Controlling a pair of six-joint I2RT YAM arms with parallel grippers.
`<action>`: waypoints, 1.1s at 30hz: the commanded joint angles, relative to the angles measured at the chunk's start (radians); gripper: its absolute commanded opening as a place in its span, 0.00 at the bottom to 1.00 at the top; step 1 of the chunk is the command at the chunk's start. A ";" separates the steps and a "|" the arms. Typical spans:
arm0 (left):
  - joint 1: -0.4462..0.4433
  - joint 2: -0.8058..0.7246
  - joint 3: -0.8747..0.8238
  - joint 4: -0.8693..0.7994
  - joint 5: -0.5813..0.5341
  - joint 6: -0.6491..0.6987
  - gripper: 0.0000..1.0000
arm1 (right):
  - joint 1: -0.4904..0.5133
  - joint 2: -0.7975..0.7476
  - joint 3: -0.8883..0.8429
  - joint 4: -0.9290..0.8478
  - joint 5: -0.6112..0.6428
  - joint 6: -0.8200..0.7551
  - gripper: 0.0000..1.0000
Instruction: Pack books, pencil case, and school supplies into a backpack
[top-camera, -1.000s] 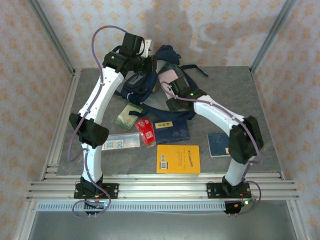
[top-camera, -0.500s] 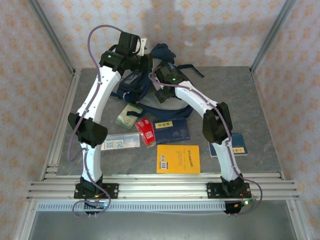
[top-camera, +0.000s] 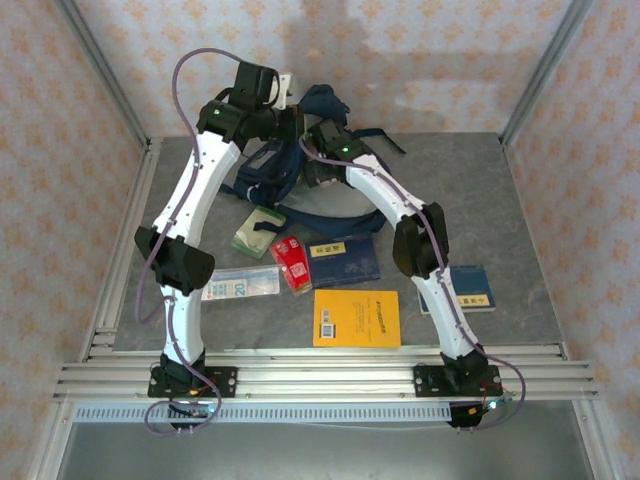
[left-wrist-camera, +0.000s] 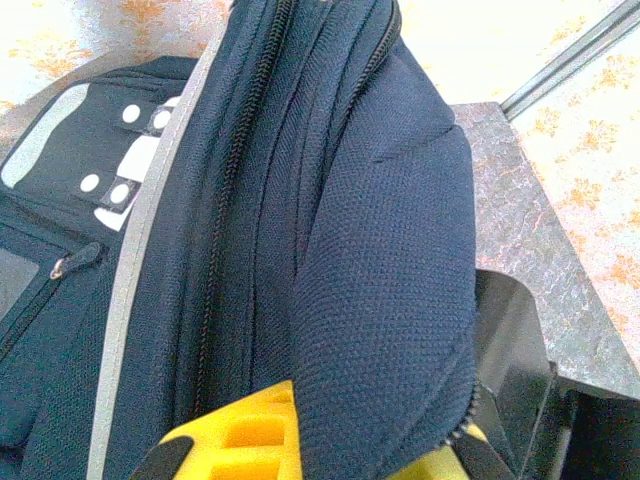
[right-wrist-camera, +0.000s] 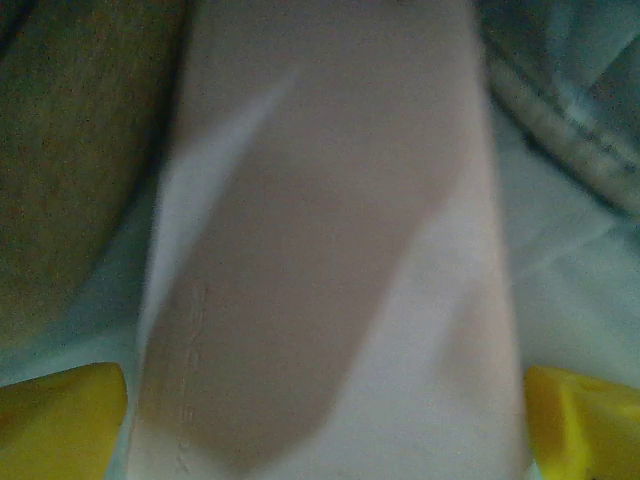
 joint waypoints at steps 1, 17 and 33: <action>-0.004 -0.037 0.039 0.150 0.108 -0.036 0.00 | 0.016 -0.167 -0.210 0.264 -0.023 0.033 0.99; 0.018 0.030 -0.024 0.189 0.159 -0.087 0.00 | -0.040 -0.948 -1.188 0.996 0.047 0.259 0.99; -0.130 0.109 -0.120 0.240 0.198 -0.132 0.42 | -0.038 -1.095 -1.124 0.115 -0.089 0.388 0.99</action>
